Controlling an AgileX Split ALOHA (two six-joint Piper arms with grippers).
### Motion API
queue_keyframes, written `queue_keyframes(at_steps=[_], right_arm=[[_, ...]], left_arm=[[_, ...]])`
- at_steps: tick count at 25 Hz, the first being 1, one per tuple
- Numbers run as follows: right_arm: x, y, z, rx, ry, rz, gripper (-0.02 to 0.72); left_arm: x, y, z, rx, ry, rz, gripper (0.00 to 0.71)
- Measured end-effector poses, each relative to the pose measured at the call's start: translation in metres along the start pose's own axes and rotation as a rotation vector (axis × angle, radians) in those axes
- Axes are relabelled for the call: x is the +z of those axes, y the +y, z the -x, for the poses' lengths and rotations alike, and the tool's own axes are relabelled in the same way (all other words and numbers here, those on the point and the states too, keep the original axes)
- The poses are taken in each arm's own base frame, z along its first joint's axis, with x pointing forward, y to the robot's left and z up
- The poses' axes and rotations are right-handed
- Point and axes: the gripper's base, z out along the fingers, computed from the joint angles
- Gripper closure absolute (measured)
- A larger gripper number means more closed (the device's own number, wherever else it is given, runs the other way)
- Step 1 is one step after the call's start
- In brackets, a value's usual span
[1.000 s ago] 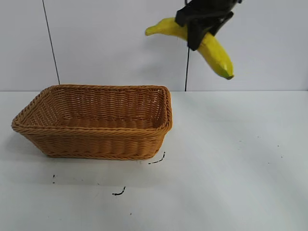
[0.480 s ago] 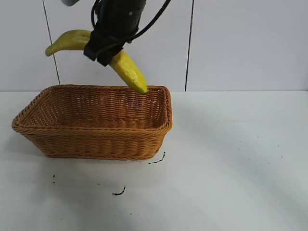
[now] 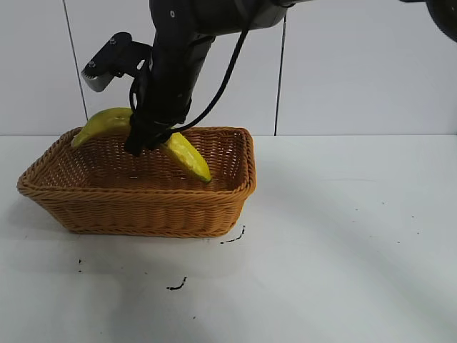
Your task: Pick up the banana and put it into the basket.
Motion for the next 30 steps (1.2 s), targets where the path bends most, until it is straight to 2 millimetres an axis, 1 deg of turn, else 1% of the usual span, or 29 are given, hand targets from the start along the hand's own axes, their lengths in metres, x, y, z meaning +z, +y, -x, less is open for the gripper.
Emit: queue_keyframes(at_steps=[5,6,8,10,11,13,15,18,22,24,27,30], right_arm=[[0.000,0.000,0.001,0.003,-0.007,-0.001,0.388],[0.000,0.000,0.001,0.003,-0.007,-0.001,0.375],[0.000,0.000,0.001,0.003,-0.008,-0.001,0.288],[0.000,0.000,0.001,0.003,-0.009,-0.001,0.177],[0.000,0.000,0.001,0.003,-0.009,-0.001,0.143],[-0.001,-0.001,0.001,0.003,-0.009,-0.003,0.114],[-0.003,-0.001,0.002,0.003,-0.004,-0.001,0.103],[-0.016,-0.006,0.006,0.053,-0.010,-0.006,0.099],[-0.051,-0.019,0.015,0.246,-0.002,-0.011,0.099],[-0.067,-0.027,0.014,0.331,0.041,0.002,0.099],[-0.080,-0.046,0.003,0.426,0.112,0.014,0.099],[-0.084,-0.076,-0.020,0.522,0.158,-0.018,0.099]], left_arm=[[0.000,0.000,0.000,0.000,0.000,0.000,0.015],[0.000,0.000,0.000,0.000,0.000,0.000,0.015],[0.000,0.000,0.000,0.000,0.000,0.000,0.015],[0.000,0.000,0.000,0.000,0.000,0.000,0.015],[0.000,0.000,0.000,0.000,0.000,0.000,0.015],[0.000,0.000,0.000,0.000,0.000,0.000,0.015],[0.000,0.000,0.000,0.000,0.000,0.000,0.015],[0.000,0.000,0.000,0.000,0.000,0.000,0.015],[0.000,0.000,0.000,0.000,0.000,0.000,0.015],[0.000,0.000,0.000,0.000,0.000,0.000,0.015],[0.000,0.000,0.000,0.000,0.000,0.000,0.015],[0.000,0.000,0.000,0.000,0.000,0.000,0.015]])
